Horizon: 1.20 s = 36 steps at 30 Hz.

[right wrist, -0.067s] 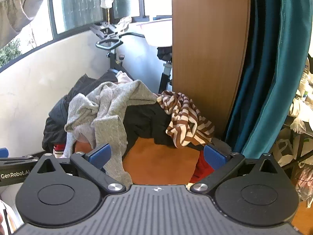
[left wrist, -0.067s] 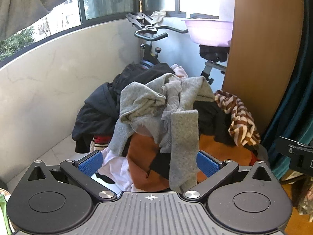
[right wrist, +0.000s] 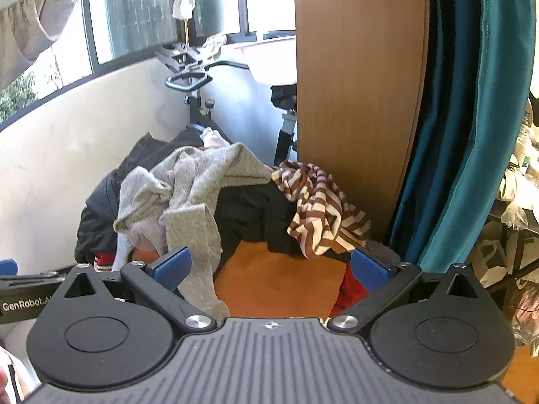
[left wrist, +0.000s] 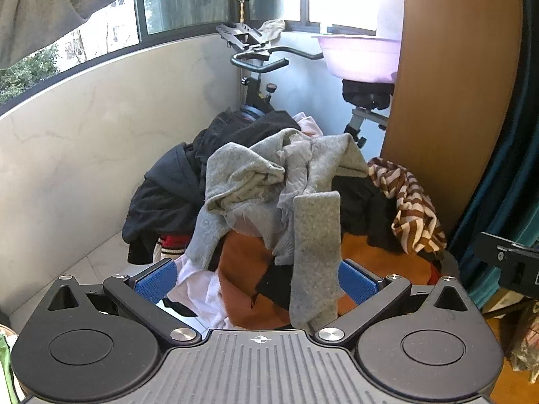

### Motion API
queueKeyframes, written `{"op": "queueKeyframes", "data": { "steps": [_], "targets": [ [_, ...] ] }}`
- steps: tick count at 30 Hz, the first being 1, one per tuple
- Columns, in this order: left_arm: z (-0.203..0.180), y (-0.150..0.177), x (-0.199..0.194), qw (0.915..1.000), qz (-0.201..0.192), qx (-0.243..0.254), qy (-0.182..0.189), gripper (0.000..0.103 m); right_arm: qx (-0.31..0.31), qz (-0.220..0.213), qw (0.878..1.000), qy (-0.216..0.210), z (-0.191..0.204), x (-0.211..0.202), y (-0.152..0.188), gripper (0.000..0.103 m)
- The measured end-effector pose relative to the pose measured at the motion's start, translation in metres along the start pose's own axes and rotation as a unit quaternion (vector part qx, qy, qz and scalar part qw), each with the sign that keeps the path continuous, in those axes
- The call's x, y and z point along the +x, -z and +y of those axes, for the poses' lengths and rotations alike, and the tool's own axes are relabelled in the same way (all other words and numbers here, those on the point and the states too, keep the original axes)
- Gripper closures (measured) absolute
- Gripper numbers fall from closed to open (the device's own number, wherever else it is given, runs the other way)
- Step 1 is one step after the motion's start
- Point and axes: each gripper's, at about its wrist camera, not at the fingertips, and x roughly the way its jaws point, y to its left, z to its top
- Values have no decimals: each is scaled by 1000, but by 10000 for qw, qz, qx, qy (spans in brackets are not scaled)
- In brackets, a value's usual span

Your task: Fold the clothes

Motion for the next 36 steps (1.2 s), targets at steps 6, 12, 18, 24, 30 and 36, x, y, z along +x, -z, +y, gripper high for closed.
{"op": "queueKeyframes", "data": {
  "steps": [6,12,18,24,30,36],
  "targets": [
    [-6,-12,-2,9999,53,88,-108,1,15,244,9997,19,-2,7,-3,0],
    [-10,-10,-12,9998,-9,160,-98,1,30,-104,9999,97,5,-9,2,0],
    [-6,-3,-9,10000,-28,89,-12,1,26,-110,9999,67,4,-9,-2,0],
    [-3,1,-8,10000,21,-8,-43,1,6,-64,9999,95,1,-6,-2,0],
    [4,1,-8,9998,1,-144,-128,1,-83,-19,10000,44,5,-2,-3,0],
    [18,4,-7,9991,29,-350,-257,1,-327,14,9994,-101,19,3,-6,0]
  ]
}}
